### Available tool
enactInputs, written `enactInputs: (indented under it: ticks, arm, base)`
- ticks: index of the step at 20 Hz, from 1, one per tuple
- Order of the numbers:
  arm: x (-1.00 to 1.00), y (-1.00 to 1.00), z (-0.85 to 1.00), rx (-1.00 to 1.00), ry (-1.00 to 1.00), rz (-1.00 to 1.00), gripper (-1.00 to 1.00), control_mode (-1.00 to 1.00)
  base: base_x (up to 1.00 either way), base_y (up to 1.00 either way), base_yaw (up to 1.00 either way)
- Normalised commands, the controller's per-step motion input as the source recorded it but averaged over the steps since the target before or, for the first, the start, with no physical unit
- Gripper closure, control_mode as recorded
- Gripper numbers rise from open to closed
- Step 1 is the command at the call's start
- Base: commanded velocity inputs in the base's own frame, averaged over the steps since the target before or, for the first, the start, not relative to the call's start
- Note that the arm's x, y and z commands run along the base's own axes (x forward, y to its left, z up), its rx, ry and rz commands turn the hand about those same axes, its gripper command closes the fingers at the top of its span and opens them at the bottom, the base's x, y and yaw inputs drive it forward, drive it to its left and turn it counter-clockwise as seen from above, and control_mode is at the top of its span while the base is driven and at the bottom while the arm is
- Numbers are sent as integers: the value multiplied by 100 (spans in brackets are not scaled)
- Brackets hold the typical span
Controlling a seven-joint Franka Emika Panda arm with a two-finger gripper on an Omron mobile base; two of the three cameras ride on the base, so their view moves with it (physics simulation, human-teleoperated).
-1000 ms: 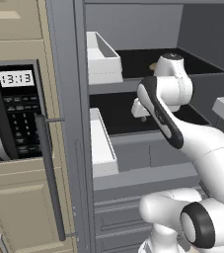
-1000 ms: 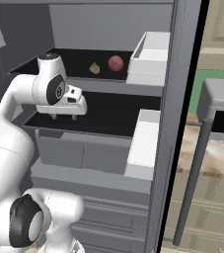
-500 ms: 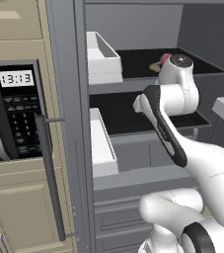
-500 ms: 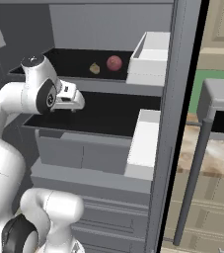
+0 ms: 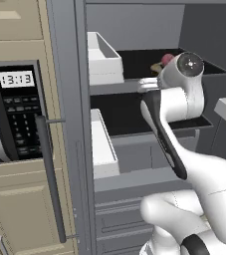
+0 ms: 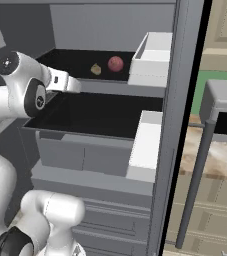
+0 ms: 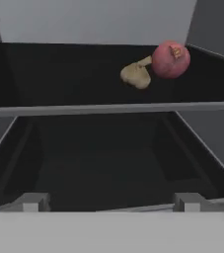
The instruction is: Grab the garlic and onion from the fridge, place them in the blender, close the lid, and turn on the blender to create a marinade.
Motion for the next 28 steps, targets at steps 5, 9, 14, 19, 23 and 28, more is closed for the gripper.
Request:
enactInputs:
  ticks: [5, 9, 14, 19, 23, 28]
  arm:
    - [54, -14, 73, 6, -18, -8, -100, -100]
    - [74, -36, 47, 14, 5, -4, -100, -100]
    - [27, -27, -1, 7, 14, -1, -100, -100]
    - [38, -18, -26, 0, 8, 0, -100, -100]
    - [34, -26, -9, 9, 14, 0, -100, -100]
    - [48, -17, -30, -1, 4, 0, -100, -100]
  base:
    - [0, 0, 0]
    - [0, 0, 0]
    - [0, 0, 0]
    - [0, 0, 0]
    - [0, 0, 0]
    - [0, 0, 0]
